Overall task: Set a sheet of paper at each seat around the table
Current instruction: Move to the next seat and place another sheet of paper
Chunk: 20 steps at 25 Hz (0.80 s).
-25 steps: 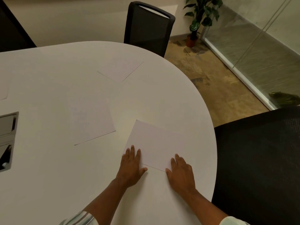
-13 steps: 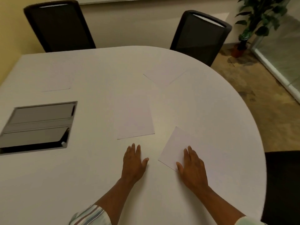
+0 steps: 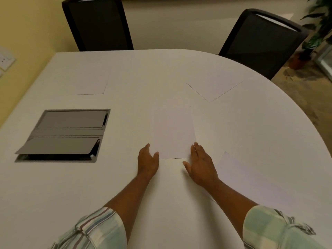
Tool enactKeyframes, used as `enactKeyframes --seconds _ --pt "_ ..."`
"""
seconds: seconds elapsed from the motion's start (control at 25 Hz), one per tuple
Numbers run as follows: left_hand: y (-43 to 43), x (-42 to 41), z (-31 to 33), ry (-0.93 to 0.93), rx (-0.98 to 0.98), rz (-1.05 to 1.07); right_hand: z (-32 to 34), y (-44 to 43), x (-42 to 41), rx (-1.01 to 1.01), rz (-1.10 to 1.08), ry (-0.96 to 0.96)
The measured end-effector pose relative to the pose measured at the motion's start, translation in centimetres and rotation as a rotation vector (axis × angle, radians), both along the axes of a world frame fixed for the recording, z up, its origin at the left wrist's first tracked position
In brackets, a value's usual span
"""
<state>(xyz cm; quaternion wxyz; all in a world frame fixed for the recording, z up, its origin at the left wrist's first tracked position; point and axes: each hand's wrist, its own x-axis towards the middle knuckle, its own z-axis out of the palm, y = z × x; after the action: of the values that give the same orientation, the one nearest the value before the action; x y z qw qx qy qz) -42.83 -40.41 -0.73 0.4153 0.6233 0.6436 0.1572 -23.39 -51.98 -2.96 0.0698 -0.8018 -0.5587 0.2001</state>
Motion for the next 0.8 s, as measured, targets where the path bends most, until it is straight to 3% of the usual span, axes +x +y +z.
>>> enactKeyframes --seconds 0.36,0.48,0.8 --pt "4.5 1.3 -0.6 -0.308 -0.326 0.397 -2.3 2.7 -0.5 -0.161 0.101 0.016" --pt "5.3 1.6 -0.4 -0.306 -0.374 0.347 -2.3 2.0 -0.9 -0.137 0.112 -0.004" --pt "4.7 1.8 -0.3 -0.174 -0.247 0.227 -2.1 -0.6 -2.8 -0.106 0.150 -0.024"
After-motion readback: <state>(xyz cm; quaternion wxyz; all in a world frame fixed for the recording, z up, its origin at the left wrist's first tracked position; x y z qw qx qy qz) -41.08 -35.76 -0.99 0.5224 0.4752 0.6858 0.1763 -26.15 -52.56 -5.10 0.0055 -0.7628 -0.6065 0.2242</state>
